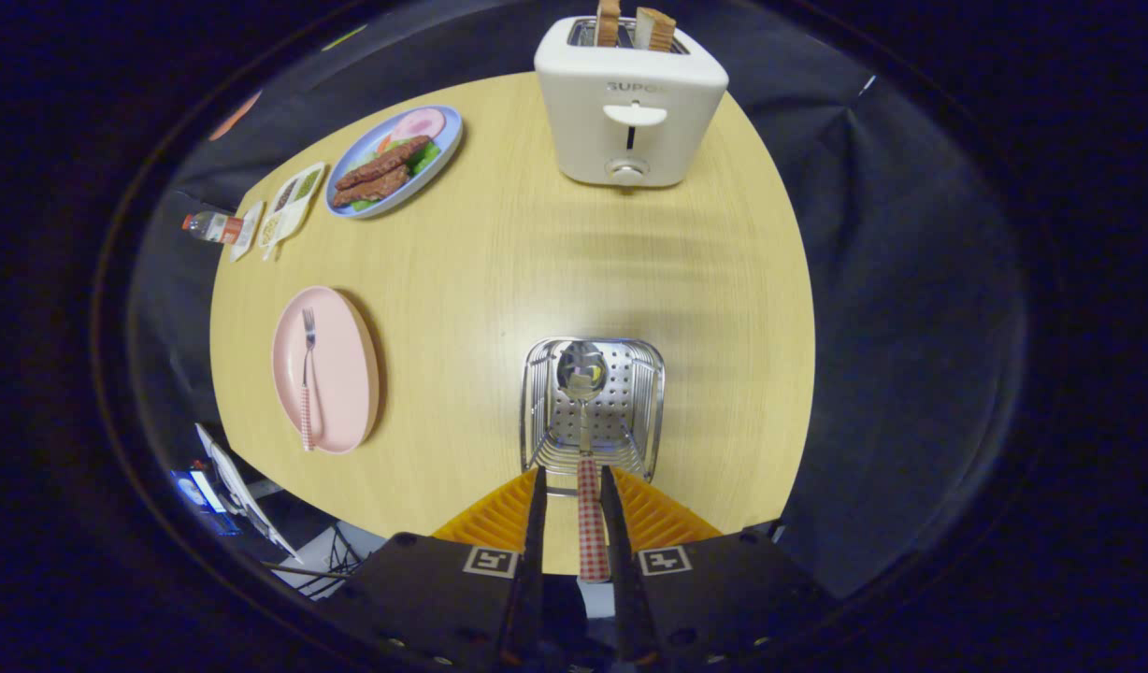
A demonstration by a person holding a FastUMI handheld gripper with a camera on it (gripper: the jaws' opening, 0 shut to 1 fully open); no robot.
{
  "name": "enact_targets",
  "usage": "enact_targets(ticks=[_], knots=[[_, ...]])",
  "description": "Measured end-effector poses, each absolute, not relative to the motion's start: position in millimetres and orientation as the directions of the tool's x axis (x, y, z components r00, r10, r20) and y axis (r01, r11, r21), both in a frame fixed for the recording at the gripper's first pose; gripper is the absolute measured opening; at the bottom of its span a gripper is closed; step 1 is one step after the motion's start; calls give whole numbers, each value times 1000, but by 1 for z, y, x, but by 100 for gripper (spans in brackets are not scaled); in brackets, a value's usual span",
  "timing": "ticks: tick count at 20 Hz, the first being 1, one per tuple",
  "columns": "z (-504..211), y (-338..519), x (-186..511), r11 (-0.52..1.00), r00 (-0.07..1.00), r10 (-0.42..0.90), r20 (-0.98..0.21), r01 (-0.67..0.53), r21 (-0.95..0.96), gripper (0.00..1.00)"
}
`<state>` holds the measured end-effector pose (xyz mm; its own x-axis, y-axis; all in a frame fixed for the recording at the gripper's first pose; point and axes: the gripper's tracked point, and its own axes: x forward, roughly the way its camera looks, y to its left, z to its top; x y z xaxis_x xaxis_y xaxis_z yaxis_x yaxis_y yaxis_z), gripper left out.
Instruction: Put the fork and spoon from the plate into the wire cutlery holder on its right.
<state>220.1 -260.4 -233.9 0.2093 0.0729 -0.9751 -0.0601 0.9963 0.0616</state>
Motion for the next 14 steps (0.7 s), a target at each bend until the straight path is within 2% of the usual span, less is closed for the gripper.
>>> enact_targets(ticks=[1,2,8,11,14], knots=[[-229,-257,221,996,239,77,-968,-67,63,36],[-222,-252,223,996,276,79,-958,-71,62,47],[-181,-203,229,995,537,80,-840,-89,37,85],[-169,-165,230,995,652,70,-755,-98,8,93],[-176,-114,230,995,733,88,-674,-99,22,94]])
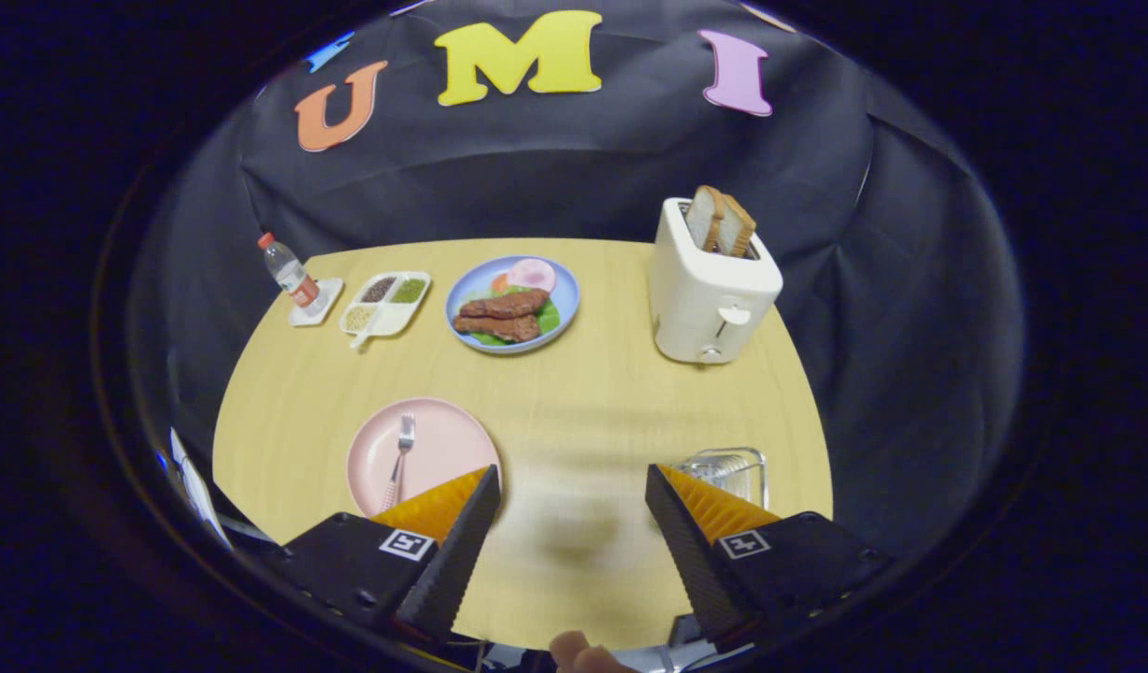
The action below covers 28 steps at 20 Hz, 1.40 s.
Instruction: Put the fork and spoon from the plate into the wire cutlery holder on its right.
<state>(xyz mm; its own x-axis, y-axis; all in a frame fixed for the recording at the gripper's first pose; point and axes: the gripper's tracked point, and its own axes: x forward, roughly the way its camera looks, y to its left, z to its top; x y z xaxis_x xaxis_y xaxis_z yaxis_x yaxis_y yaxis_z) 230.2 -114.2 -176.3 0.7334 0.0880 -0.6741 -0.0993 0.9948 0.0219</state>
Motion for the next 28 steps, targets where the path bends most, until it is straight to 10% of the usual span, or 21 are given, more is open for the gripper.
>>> enact_targets(ticks=[17,24,28], knots=[[-313,61,207,986,736,162,-657,-141,85,93],[-331,64,223,991,728,135,-673,-107,82,48],[-336,68,231,991,726,130,-675,-106,77,38]])
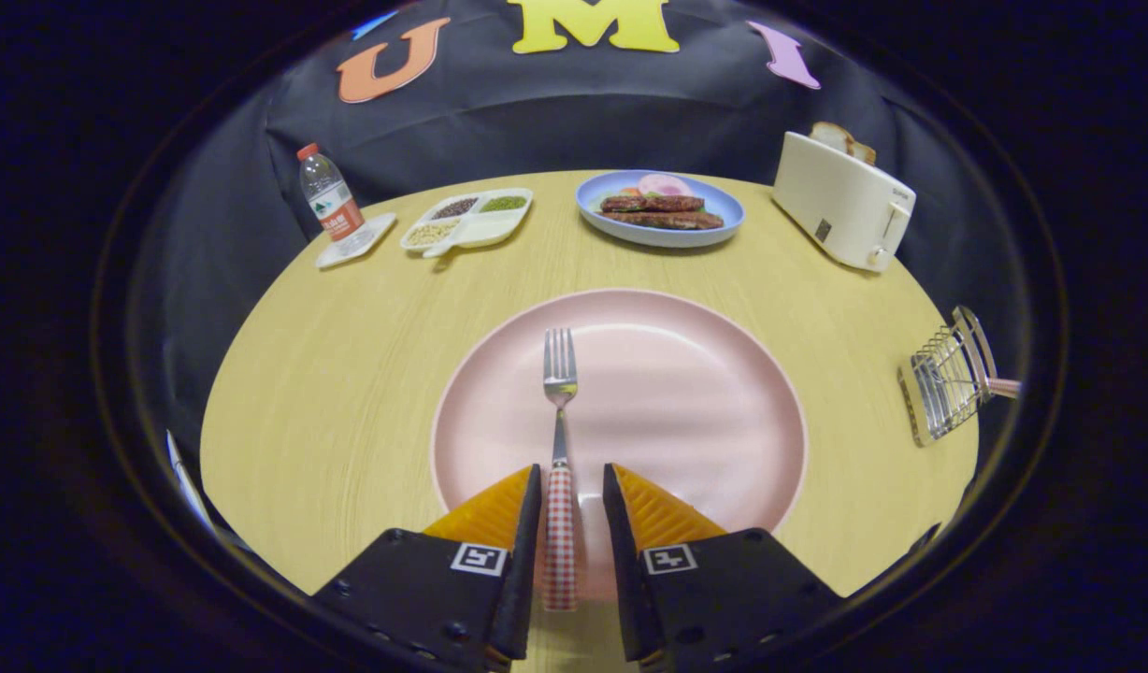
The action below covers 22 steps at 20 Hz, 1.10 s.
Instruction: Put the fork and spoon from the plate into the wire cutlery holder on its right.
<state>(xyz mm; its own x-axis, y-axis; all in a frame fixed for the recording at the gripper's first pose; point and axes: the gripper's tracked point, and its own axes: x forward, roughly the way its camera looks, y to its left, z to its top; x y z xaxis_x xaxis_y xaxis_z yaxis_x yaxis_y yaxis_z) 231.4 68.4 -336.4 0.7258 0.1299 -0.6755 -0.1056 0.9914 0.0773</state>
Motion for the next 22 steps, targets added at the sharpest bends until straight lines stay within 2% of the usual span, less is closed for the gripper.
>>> enact_targets(ticks=[2,3,4,9,15,22], knots=[[-333,71,228,992,722,124,-680,-108,67,14],[-334,71,230,992,716,125,-687,-107,69,14],[-332,71,228,992,714,126,-689,-102,76,8],[-318,54,224,993,708,121,-696,-80,91,8],[-261,17,200,986,741,149,-655,-58,158,8],[-192,-85,153,977,754,114,-647,32,210,8]])
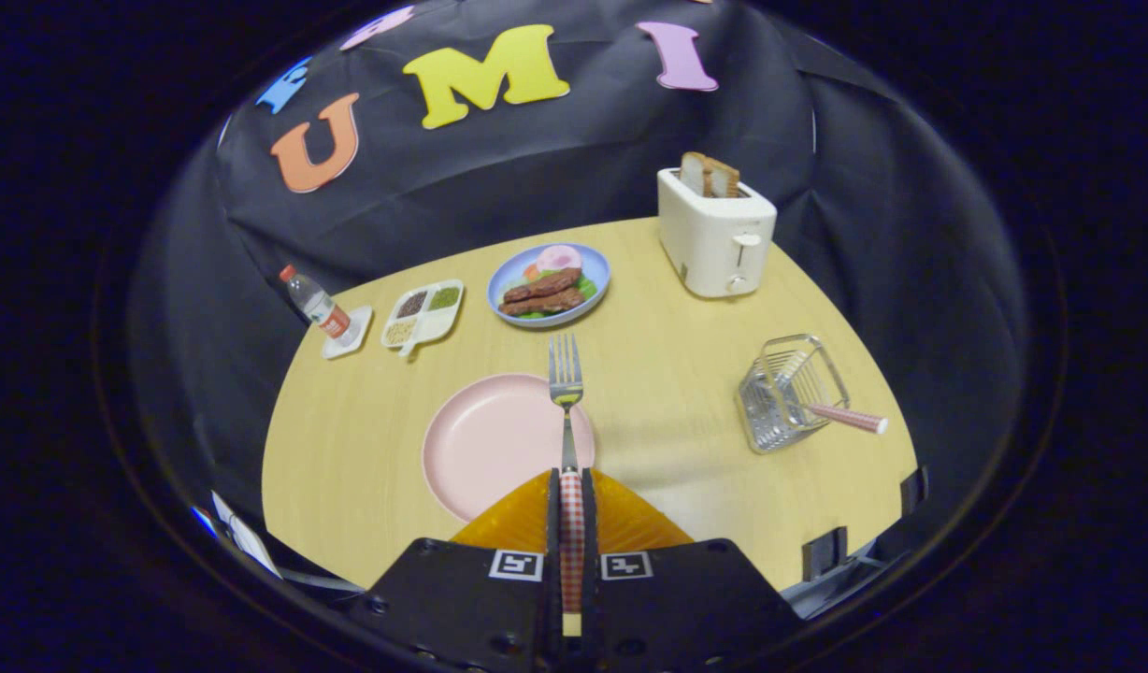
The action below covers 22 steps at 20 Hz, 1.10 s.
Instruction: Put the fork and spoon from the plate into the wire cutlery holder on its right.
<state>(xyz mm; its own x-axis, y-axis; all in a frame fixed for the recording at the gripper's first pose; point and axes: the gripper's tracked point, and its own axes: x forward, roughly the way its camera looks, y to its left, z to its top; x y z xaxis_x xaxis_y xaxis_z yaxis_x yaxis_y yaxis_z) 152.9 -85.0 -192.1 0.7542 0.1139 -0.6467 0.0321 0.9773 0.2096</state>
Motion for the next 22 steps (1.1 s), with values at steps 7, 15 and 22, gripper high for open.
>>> enact_targets(ticks=[7,15,22], knots=[[-168,-192,140,985,756,29,-654,91,148,8],[-176,-253,154,996,588,51,-807,30,85,8],[-188,-271,161,998,344,62,-937,-24,58,8]])
